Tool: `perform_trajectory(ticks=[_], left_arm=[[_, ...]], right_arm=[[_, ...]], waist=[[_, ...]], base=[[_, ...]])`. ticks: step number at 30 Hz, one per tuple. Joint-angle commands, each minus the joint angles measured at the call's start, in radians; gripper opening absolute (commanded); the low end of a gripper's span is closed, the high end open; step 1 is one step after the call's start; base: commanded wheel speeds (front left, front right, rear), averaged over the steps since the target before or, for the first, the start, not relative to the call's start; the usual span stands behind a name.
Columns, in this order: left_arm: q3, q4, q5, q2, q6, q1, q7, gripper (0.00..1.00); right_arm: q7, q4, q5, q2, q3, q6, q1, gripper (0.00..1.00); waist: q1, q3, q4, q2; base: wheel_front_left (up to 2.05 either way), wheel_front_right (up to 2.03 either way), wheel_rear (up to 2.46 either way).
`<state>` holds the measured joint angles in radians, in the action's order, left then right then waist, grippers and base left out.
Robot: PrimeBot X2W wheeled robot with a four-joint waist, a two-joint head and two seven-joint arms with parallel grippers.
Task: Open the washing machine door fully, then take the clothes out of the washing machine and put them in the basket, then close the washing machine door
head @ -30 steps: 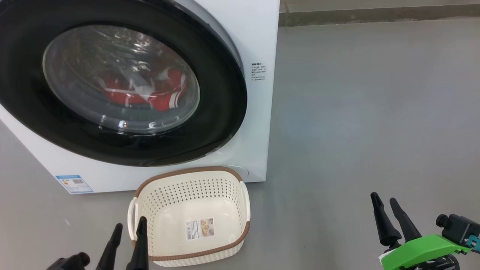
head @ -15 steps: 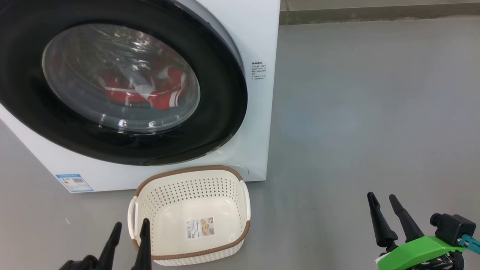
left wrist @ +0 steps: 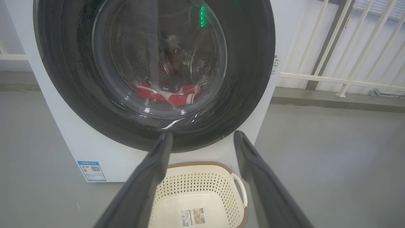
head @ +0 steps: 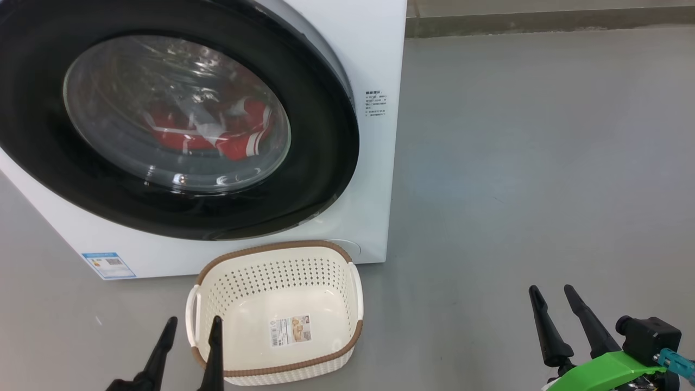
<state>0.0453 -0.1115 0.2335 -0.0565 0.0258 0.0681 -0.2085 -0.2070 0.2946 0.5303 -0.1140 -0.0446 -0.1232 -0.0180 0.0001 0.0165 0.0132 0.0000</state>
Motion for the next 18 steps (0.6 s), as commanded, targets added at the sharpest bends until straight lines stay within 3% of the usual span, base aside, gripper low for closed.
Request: perform_trajectory(ticks=[1, 18], left_arm=[[-0.025, 0.034, -0.037, -0.011, -0.006, -0.002, -0.016, 1.00], [-0.066, 0.035, -0.152, 0.001, 0.010, 0.017, -0.053, 1.00]], right_arm=[[-0.017, -0.029, -0.033, -0.019, -0.022, -0.007, 0.013, 1.00], [-0.055, -0.023, -0.152, -0.004, 0.019, -0.008, -0.019, 1.00]], waist=[[0.0000, 0.000, 0.000, 0.0000], [0.0000, 0.003, -0.005, 0.0000]], base=[[0.00, 0.00, 0.00], [0.00, 0.00, 0.00]])
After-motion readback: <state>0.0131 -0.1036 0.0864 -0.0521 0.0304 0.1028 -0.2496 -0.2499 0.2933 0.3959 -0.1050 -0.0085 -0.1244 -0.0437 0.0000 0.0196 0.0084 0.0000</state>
